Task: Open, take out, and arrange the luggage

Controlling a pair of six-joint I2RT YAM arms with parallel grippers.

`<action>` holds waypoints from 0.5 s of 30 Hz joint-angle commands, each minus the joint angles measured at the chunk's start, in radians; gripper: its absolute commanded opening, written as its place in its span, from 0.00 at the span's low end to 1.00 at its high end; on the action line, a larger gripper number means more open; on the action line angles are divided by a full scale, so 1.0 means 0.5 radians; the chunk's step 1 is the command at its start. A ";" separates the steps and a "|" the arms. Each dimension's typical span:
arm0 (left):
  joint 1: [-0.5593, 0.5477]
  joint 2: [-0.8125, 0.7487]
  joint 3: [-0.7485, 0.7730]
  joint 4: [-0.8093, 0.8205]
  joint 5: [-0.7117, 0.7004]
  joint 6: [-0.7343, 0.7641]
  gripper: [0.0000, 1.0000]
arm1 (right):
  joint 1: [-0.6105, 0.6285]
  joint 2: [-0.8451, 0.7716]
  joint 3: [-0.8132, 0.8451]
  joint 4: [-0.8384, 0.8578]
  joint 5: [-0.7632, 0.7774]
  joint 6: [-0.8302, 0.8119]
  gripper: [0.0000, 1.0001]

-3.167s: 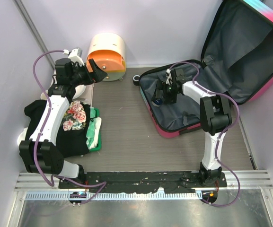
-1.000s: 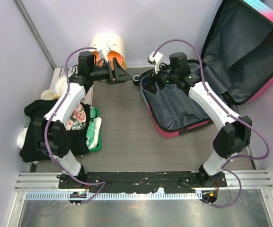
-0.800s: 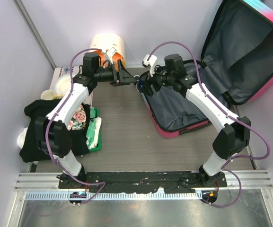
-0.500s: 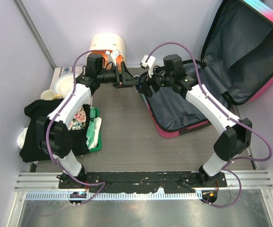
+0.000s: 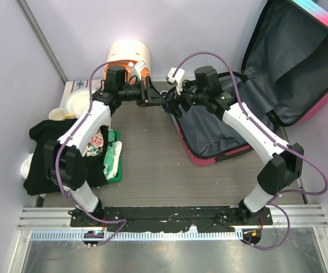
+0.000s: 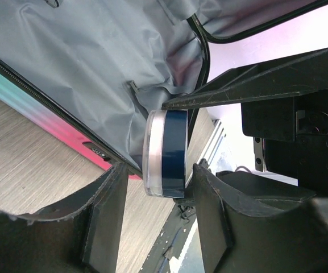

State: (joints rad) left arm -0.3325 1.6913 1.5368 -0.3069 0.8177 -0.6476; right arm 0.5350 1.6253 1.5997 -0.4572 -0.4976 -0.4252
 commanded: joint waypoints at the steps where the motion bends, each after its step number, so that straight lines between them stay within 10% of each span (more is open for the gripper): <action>1: -0.019 0.001 0.007 0.055 0.037 -0.012 0.49 | 0.025 -0.115 0.031 0.074 0.032 -0.049 0.40; 7: -0.004 -0.017 -0.030 0.156 0.043 -0.104 0.20 | 0.034 -0.118 0.037 0.077 0.035 -0.061 0.42; 11: 0.088 -0.054 -0.134 0.395 0.043 -0.318 0.00 | 0.031 -0.146 0.016 0.117 0.084 0.000 0.86; 15: 0.238 -0.078 -0.073 0.436 0.021 -0.343 0.00 | 0.025 -0.222 -0.018 0.181 0.216 0.056 0.88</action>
State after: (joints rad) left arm -0.2905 1.6913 1.4746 -0.1944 0.8303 -0.7700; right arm 0.5442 1.6085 1.5860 -0.4446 -0.4450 -0.4274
